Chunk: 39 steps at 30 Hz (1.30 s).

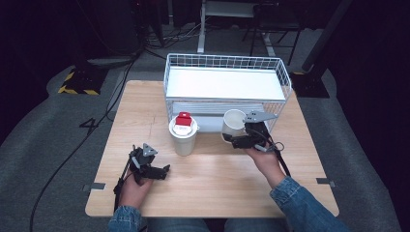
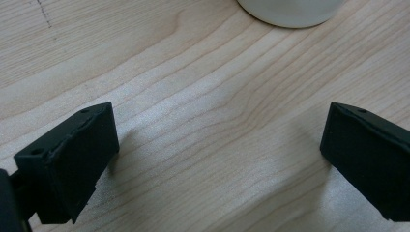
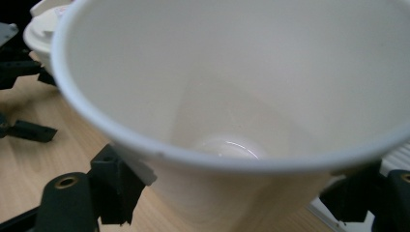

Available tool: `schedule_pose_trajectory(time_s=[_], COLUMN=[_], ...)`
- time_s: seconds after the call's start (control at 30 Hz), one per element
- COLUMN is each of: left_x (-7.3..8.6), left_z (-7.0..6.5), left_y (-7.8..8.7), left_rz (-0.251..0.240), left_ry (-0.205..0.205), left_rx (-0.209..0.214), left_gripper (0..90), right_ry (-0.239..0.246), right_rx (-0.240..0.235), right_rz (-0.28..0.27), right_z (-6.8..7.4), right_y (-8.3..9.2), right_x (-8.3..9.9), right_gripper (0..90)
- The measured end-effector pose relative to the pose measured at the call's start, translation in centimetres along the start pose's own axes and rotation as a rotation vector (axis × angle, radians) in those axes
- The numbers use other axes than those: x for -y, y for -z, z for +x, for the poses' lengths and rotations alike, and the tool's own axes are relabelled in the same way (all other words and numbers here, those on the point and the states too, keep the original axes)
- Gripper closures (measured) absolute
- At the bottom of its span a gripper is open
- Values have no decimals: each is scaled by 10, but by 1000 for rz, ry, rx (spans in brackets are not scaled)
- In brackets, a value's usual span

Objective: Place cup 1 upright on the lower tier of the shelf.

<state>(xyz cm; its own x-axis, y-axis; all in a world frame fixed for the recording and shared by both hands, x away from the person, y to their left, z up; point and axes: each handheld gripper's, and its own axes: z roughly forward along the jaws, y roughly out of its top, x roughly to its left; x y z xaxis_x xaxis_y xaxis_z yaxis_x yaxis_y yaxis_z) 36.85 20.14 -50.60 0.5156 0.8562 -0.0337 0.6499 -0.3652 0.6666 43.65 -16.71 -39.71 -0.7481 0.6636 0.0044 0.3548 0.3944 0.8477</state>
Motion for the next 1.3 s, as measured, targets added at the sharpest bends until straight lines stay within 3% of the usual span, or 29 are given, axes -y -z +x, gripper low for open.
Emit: schedule_pose_trajectory(time_s=[0.27, 0.53, 1.3], left_x=[0, 0, 0], left_z=[0, 0, 0], left_y=[0, 0, 0], left_rz=[-1, 0, 0], left_ry=[0, 0, 0], left_rx=[-1, -2, -2], left_gripper=[7, 7, 7], right_ry=[-16, 2, 28], right_rx=[51, 63, 63], right_rz=[-5, 15, 43], right_z=[-15, -24, -28], right_y=[-15, -31, -58], right_x=[-9, -10, -3], right_gripper=[228, 228, 229])
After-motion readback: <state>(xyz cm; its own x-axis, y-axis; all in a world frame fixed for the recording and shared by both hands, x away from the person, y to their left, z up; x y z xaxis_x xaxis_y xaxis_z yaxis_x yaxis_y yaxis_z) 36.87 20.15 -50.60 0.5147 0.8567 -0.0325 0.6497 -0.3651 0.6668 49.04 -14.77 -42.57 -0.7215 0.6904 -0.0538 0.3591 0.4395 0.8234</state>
